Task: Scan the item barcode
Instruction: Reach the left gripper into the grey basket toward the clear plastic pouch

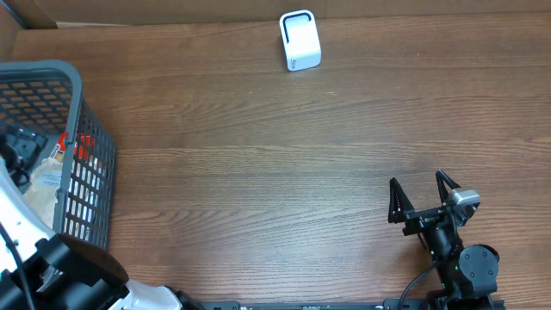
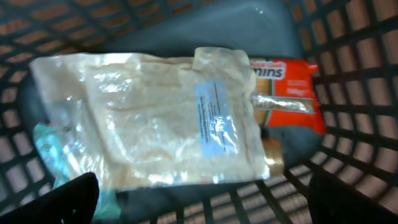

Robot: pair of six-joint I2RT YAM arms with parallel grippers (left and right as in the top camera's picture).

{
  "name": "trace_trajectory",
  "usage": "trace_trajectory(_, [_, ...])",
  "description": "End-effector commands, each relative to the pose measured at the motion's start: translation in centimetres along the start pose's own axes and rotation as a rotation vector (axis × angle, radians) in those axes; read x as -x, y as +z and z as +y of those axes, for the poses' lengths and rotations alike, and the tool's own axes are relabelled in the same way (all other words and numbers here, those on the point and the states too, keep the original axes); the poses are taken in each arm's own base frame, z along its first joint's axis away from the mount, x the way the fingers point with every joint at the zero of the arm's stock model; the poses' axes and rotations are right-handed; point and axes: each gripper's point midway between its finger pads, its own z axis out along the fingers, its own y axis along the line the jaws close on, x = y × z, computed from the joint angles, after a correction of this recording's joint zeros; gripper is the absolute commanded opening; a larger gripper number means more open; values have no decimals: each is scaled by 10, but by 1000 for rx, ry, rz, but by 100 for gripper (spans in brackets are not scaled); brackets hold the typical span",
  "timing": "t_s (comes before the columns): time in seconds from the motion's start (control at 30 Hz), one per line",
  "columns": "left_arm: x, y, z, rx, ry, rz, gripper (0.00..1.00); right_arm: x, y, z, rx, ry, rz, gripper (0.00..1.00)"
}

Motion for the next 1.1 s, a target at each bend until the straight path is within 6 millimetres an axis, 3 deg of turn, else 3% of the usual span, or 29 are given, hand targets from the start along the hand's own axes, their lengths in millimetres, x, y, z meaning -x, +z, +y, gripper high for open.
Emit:
trace_trajectory(0.0, [-16,31,6,21,72,44,99,-2,0,0,1,3,-4,100])
trace_trajectory(0.2, [-34,81,9,20,102,39,100,-2,0,0,1,3,-4,100])
trace_trajectory(0.63, [-54,136,6,-2,154,60,98,-2,0,0,1,3,-4,100])
trace_trajectory(0.73, [-67,150,12,27,162,119,78,-2,0,0,1,3,-4,100])
trace_trajectory(0.83, [-73,155,15,40,164,145,38,-2,0,0,1,3,-4,100])
trace_trajectory(1.07, [-67,146,13,38,163,142,15,-2,0,0,1,3,-4,100])
